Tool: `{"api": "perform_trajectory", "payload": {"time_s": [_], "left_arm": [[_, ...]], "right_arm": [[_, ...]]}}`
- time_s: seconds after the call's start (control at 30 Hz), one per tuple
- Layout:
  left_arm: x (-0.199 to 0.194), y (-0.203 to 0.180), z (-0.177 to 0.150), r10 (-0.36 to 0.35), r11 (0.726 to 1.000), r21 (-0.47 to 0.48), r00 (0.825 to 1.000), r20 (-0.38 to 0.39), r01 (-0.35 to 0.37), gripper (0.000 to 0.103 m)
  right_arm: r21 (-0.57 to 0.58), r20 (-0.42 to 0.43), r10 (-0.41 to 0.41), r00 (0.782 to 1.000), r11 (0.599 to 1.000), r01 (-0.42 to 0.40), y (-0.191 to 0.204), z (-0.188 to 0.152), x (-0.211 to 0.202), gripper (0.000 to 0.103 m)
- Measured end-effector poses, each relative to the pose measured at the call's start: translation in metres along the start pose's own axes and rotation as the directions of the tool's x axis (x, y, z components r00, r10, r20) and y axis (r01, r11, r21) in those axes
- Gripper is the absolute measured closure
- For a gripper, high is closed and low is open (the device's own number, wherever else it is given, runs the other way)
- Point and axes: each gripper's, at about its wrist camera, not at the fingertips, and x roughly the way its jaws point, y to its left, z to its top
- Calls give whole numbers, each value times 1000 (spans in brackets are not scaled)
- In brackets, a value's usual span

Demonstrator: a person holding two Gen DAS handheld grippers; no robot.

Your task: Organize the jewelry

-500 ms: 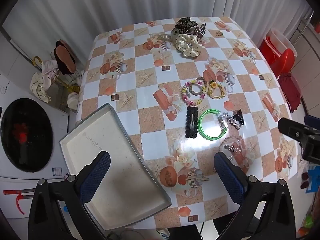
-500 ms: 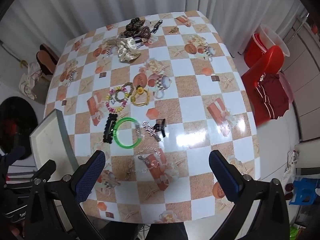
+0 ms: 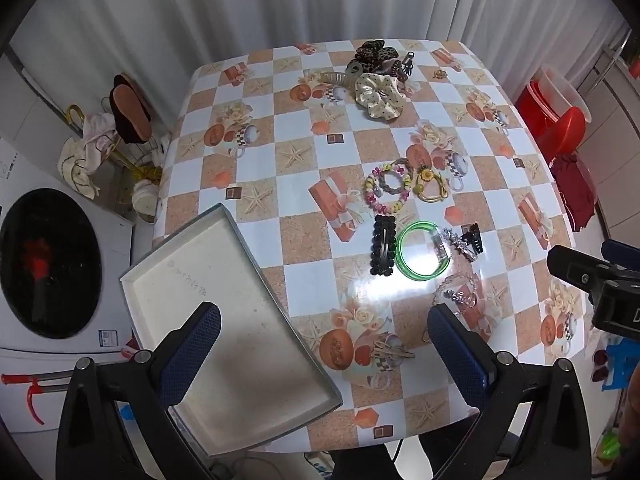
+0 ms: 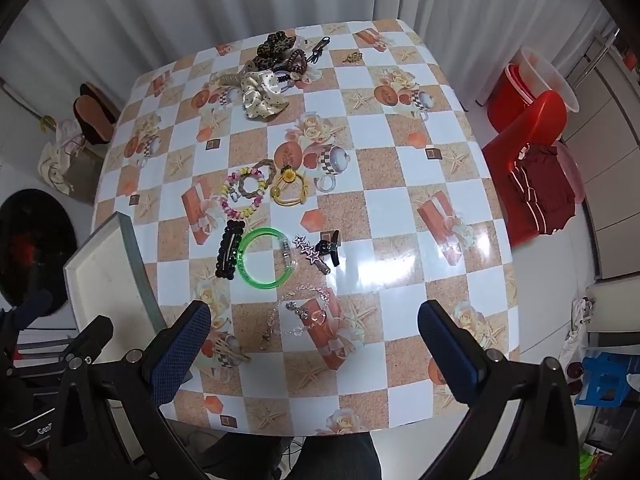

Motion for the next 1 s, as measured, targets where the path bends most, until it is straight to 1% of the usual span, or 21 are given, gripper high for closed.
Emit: {"api": "perform_trajectory", "payload": {"time_s": [0.3, 1.0], "left_arm": [[-2, 7, -1, 11, 1000, -16, 1000, 0, -11, 0], [-2, 10, -4, 10, 1000, -15, 1000, 3, -10, 0]], "right_arm": [[-11, 1, -1, 1000, 1000, 1, 6, -3, -7, 0], [-12, 2, -7, 1000, 1000, 7, 9, -4, -8, 0]]}}
